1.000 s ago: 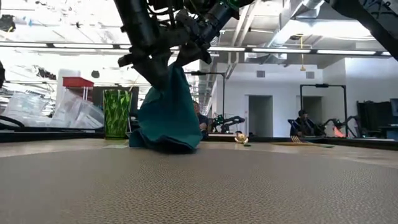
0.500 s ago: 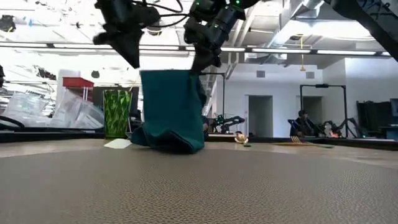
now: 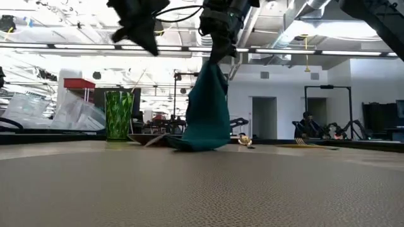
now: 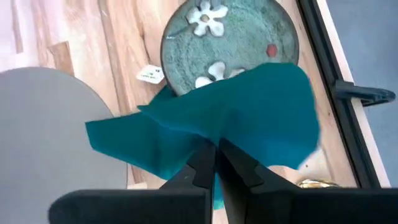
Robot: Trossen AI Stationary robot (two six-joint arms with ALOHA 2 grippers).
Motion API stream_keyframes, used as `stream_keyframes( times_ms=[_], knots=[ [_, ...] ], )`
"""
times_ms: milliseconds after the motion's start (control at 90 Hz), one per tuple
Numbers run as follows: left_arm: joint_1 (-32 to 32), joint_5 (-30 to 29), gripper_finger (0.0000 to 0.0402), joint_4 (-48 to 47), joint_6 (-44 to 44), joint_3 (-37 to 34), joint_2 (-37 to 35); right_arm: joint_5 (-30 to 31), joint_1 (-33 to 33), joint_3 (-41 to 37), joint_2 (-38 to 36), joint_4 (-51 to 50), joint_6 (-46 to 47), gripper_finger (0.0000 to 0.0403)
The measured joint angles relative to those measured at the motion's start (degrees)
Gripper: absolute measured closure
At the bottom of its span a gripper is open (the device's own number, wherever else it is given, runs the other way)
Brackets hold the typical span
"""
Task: Set table place
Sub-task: Fold the green napkin
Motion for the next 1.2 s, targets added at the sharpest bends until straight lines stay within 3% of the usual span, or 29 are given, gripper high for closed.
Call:
stream_keyframes(
  times_ms=[189,500,700,1078,1200],
  knots=[
    [-0.4,1.32,0.0396,-0.28,4.1,-0.02,6.15,0.0,0.35,0.0,0.0,0.37,1.12,0.0403],
    [-0.44,1.01,0.0327,9.53,-2.06,-0.02,8.18,-0.02,-0.32,0.0,0.02,0.61,-1.09,0.0403],
    [-1.14,-5.9,0.0303,14.99,-1.85,-0.02,11.41,-0.03,-0.43,0.0,0.02,3.94,1.08,0.0403],
    [-1.14,-9.24,0.0303,19.14,-2.2,-0.02,18.18,-0.06,0.07,0.0,0.07,6.26,1.36,0.0403],
    [-0.9,-14.04,0.0304,18.85,-2.15,-0.02,18.97,-0.25,0.59,0.0,0.09,6.24,1.16,0.0403]
  ],
)
